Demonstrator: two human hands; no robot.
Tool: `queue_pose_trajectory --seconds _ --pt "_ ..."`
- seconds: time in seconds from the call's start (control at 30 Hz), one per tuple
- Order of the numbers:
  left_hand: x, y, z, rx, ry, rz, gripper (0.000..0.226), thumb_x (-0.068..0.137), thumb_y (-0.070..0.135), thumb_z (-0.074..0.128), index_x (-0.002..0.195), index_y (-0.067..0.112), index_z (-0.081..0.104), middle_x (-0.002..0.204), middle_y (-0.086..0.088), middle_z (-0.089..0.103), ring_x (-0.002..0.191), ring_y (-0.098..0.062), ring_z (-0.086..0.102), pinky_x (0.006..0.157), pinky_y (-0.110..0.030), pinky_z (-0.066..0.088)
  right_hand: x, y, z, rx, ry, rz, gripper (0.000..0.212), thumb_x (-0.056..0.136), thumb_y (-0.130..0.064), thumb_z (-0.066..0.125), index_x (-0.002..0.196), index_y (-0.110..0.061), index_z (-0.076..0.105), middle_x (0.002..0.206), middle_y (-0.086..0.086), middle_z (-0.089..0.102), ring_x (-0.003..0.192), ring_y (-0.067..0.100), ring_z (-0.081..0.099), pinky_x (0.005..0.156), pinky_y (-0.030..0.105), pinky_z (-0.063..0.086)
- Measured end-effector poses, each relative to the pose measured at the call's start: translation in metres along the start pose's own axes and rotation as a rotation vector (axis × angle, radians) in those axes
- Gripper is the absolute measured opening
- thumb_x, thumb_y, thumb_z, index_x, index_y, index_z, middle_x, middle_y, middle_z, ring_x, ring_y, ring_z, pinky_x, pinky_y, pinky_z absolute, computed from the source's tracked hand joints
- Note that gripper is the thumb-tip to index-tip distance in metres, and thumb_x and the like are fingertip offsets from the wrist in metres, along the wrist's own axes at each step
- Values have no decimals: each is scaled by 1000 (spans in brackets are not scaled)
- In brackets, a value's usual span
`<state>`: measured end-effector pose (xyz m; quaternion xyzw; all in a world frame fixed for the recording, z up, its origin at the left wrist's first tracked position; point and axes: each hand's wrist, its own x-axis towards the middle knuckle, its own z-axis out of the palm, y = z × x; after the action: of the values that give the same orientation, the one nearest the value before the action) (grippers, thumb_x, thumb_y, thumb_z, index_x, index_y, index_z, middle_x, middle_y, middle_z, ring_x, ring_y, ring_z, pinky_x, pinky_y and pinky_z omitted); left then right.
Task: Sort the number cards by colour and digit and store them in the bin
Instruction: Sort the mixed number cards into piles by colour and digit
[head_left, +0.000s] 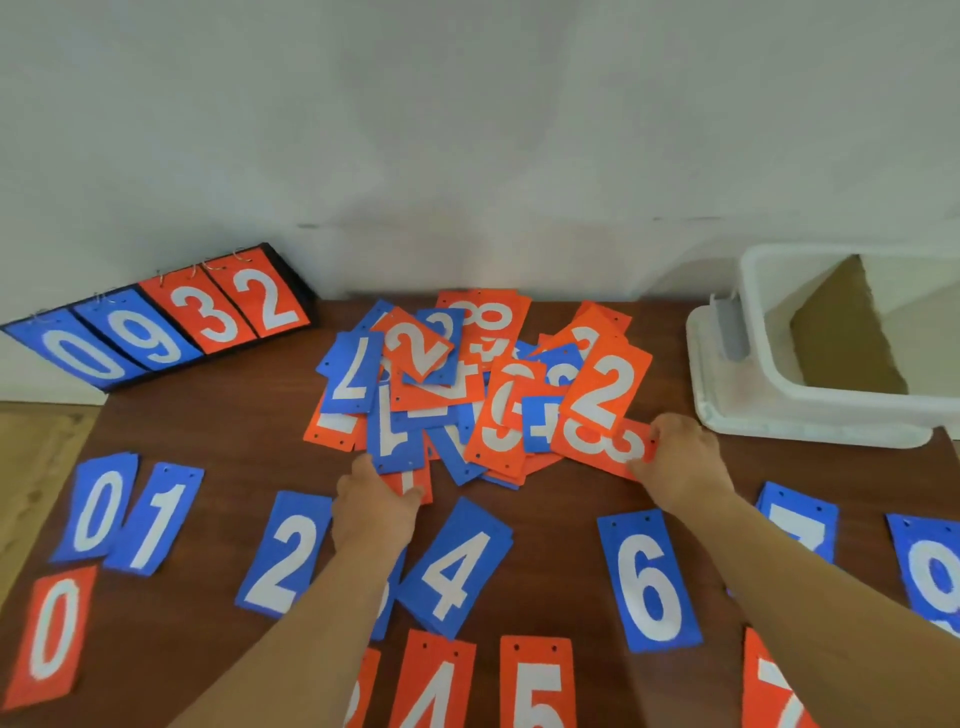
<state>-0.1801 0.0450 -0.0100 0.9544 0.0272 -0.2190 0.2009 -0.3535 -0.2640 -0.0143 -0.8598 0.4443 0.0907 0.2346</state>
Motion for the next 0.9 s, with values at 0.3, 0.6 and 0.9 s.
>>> queue_pose_trajectory --seconds 0.3,0.6,0.9 --pt "9 1 2 -99 3 -47 88 74 28 90 143 19 36 128 -13 51 115 -40 57 88 -54 55 13 3 3 28 -61 81 48 75 -36 82 111 -21 56 115 11 57 108 34 58 90 42 51" --pt "-13 -13 -14 -324 71 -109 66 92 20 72 147 23 36 94 8 59 75 -5 54 55 -28 42 10 -10 6 171 -85 236 38 85 -16 73 118 -14 53 119 13 63 105 33 62 73 35 48" --pt "-47 -49 -50 -555 198 -248 58 89 13 69 144 17 48 83 1 63 73 -21 64 63 -35 50 -18 0 -9 472 27 352 19 87 -17 66 106 -15 66 111 13 67 94 30 59 73 37 49"
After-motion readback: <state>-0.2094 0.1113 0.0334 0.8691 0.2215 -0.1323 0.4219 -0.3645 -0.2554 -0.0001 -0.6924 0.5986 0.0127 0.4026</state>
